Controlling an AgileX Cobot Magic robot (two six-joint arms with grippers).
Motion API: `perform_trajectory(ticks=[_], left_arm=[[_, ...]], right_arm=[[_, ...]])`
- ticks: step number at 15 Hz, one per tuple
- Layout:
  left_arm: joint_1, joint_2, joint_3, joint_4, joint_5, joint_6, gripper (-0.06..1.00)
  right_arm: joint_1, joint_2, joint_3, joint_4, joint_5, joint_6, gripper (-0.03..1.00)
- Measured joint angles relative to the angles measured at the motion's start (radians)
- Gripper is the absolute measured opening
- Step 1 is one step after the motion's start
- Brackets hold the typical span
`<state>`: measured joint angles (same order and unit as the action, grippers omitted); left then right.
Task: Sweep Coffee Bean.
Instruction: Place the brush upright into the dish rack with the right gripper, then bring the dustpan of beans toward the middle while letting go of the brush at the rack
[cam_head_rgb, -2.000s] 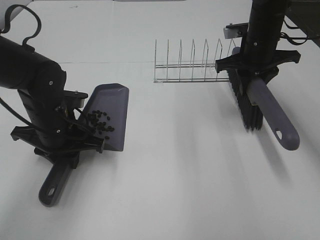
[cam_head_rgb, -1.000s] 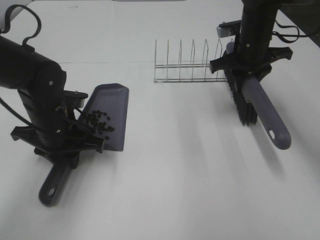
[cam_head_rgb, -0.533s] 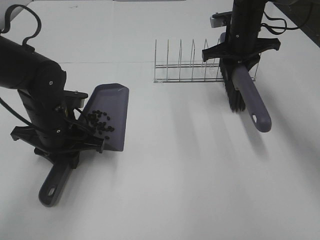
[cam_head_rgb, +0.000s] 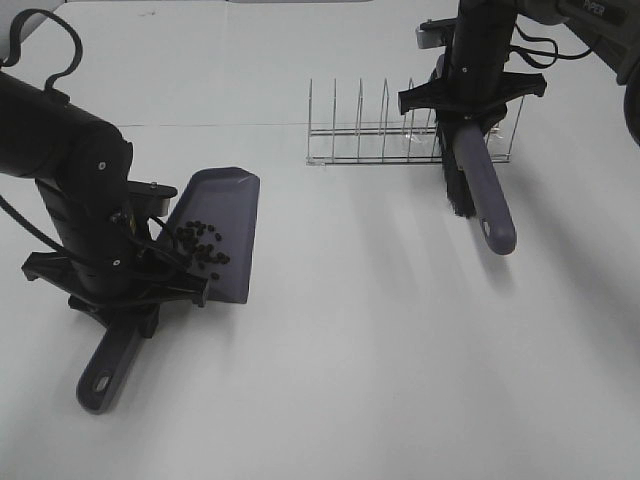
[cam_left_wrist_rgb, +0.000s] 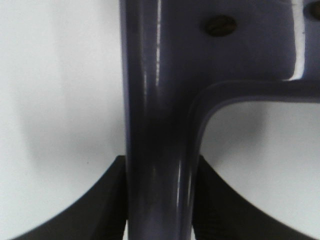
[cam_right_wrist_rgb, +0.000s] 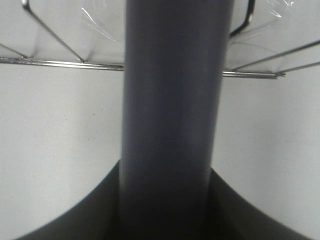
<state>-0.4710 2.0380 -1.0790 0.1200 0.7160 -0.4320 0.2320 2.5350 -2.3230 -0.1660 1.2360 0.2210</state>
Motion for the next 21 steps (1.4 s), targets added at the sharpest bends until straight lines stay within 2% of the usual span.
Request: perform_trajectory(ticks=[10,11,13,15,19,21], left_arm=[[0.000,0.000,0.000,-0.003,0.000,0.010,0.35],[0.000,0.000,0.000,-0.003,0.000,0.010,0.35],[0.000,0.000,0.000,-0.003,0.000,0.010,0.35],[0.000,0.000,0.000,-0.003,0.000,0.010,0.35],[0.000,0.000,0.000,-0.004,0.000,0.010,0.35],[0.000,0.000,0.000,-0.004,0.000,0.010,0.35]], right_arm=[[-0.022,0.003,0.000,0.044,-0.003,0.005,0.30],[-0.022,0.004,0.000,0.048,-0.021,0.026,0.44],[-0.022,0.004,0.000,0.048,-0.044,0.028,0.61],[-0.022,0.005,-0.012,0.048,-0.058,0.029,0.66],[-0.022,-0.037,-0.031,0.049,-0.063,0.028,0.67],[-0.021,-0.092,-0.034,0.049,-0.027,0.022,0.67]])
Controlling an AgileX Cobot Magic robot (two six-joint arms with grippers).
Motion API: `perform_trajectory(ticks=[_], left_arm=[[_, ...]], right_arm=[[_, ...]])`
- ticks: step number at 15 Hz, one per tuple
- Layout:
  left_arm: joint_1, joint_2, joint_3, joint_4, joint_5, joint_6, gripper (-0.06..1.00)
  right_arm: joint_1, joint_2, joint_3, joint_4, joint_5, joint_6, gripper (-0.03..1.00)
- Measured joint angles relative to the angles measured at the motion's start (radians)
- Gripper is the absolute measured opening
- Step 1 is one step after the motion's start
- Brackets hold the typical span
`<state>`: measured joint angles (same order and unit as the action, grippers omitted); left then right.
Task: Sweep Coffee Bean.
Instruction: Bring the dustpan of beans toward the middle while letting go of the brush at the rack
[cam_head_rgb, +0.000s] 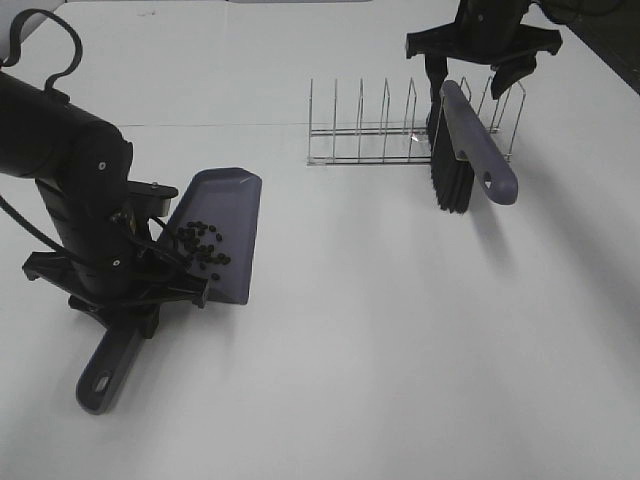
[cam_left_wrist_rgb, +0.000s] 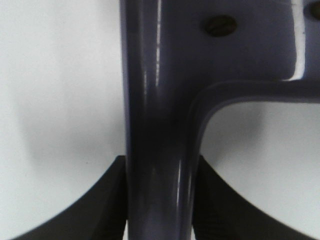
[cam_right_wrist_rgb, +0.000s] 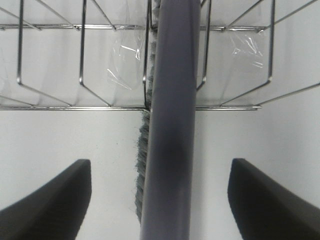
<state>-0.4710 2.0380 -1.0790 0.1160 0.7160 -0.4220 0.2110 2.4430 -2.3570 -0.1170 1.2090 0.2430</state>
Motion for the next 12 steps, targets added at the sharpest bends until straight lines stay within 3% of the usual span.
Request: perform_trajectory(ticks=[3,7,10,12], left_arm=[[0.000,0.000,0.000,0.000,0.000,0.000,0.35],[0.000,-0.021,0.000,-0.011,-0.001,-0.006,0.35],[-0.002,-0.023,-0.038,-0.075,0.019,-0.004,0.35],[-0.009,-0.022,-0.086,-0.116,0.022,0.007,0.35]], right_arm=[[0.000,-0.061,0.000,0.005,0.006,-0.048,0.67],[0.000,-0.150,0.014,0.117,0.008,-0.092,0.67],[0.012,-0.264,0.153,0.169,0.007,-0.121,0.67],[0.036,-0.378,0.331,0.163,0.008,-0.128,0.67]])
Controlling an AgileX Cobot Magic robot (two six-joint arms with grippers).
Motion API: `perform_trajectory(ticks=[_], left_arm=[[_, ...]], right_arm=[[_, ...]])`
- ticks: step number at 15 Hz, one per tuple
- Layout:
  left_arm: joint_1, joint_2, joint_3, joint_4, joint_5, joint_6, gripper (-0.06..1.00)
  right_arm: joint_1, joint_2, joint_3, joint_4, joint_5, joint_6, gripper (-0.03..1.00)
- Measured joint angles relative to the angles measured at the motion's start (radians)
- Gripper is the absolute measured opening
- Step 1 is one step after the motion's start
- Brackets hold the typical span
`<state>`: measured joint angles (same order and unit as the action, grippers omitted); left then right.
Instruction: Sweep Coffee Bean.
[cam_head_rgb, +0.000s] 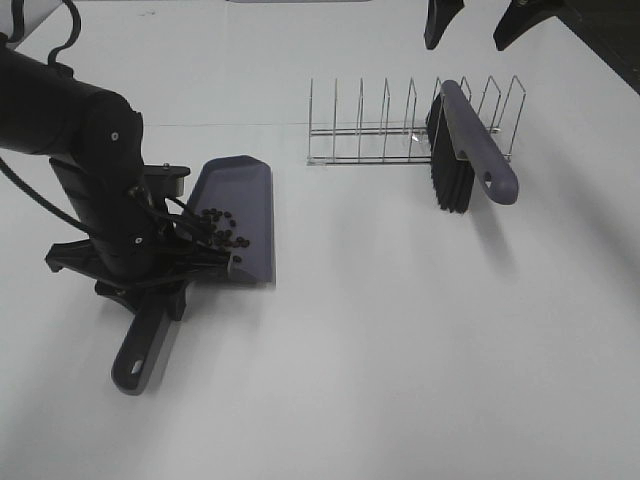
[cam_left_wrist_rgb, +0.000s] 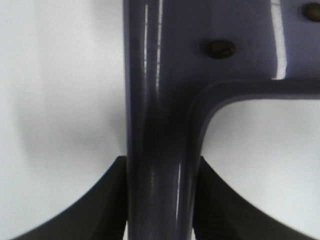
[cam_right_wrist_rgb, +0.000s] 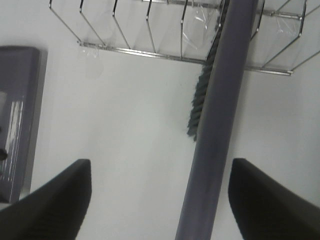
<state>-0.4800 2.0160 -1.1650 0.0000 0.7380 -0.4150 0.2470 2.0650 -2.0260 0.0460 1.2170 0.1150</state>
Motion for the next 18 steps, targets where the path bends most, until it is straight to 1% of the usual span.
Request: perform_trajectory(ticks=[2,5,9,10,12,13,15,17,18], left_arm=[[0.000,0.006,-0.013,-0.007,-0.004,0.002,0.35],[0.000,0.050,-0.014,-0.073,-0.015,0.068,0.35],[0.000,0.052,-0.018,-0.087,-0.021,0.090,0.35],[0.000,0.052,-0.018,-0.089,-0.021,0.091,0.39],[0.000,0.051,-0.019,-0.095,-0.015,0.091,0.62],[0.000,0.047,-0.019,-0.095,-0.003,0.091,0.68],[0.000,-0.007,-0.019,-0.083,0.007,0.091,0.71],[0.000,-0.130,-0.019,-0.028,0.013,0.091,0.71],[0.000,-0.234,-0.019,0.019,0.055,0.090,0.71]], right_arm=[[0.010,-0.062,0.096,-0.001,0.002,0.000,0.67],[0.022,-0.129,0.216,0.008,0.002,0.000,0.67],[0.022,-0.206,0.333,0.017,-0.018,0.000,0.67],[0.022,-0.229,0.366,0.017,-0.031,0.000,0.67],[0.022,-0.285,0.448,0.018,-0.055,0.000,0.67],[0.022,-0.317,0.495,0.018,-0.069,0.000,0.67],[0.022,-0.395,0.589,0.018,-0.101,0.000,0.67],[0.022,-0.483,0.698,0.018,-0.119,0.000,0.67],[0.022,-0.566,0.790,0.018,-0.126,0.000,0.67]])
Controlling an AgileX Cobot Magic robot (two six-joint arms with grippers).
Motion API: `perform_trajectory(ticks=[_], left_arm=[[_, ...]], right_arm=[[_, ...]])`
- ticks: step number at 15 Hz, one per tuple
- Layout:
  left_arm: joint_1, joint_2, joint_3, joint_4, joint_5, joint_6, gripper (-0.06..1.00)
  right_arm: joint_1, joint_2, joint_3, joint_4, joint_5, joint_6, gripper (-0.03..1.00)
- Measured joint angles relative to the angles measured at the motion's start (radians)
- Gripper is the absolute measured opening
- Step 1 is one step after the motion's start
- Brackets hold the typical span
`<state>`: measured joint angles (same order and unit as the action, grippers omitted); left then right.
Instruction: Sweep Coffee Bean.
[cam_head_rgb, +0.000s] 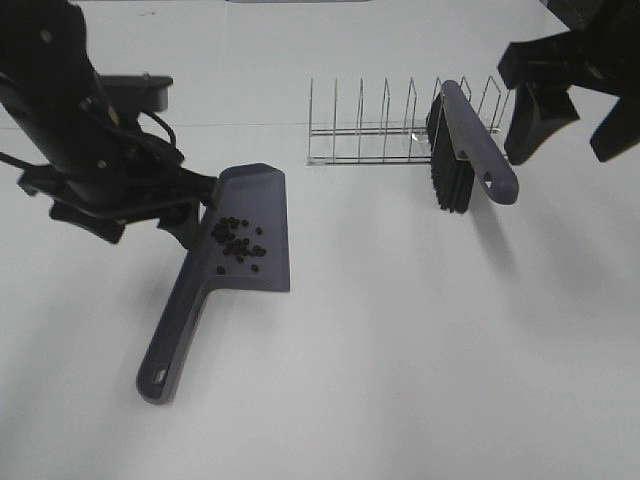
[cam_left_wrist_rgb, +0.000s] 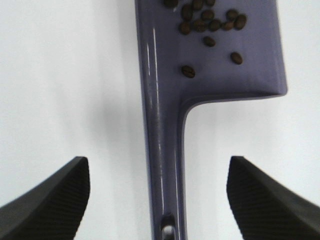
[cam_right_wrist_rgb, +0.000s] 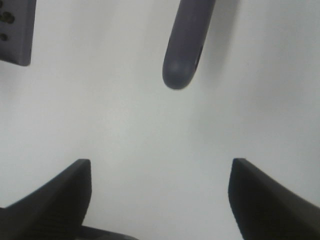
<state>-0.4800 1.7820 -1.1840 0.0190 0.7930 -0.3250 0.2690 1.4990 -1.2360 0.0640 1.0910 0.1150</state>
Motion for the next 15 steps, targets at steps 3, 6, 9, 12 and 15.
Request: perform_trajectory(ticks=[3,6,9,12,15], left_arm=[[0.000,-0.200,0.000,0.079,0.131,0.000,0.71],[0.000,-0.392,0.001,0.108,0.280,0.000,0.71],[0.000,-0.577,0.016,0.108,0.377,0.000,0.71],[0.000,-0.775,0.142,0.112,0.382,0.001,0.71],[0.000,-1.129,0.395,0.113,0.413,0.005,0.71]], right_arm=[[0.000,-0.176,0.207,0.000,-0.010,0.000,0.67],[0.000,-0.366,0.396,0.000,-0.010,-0.001,0.67],[0.000,-0.571,0.549,0.000,-0.010,-0.025,0.67],[0.000,-0.736,0.645,-0.001,-0.009,-0.064,0.67],[0.000,-1.013,0.722,-0.001,-0.016,-0.131,0.67]])
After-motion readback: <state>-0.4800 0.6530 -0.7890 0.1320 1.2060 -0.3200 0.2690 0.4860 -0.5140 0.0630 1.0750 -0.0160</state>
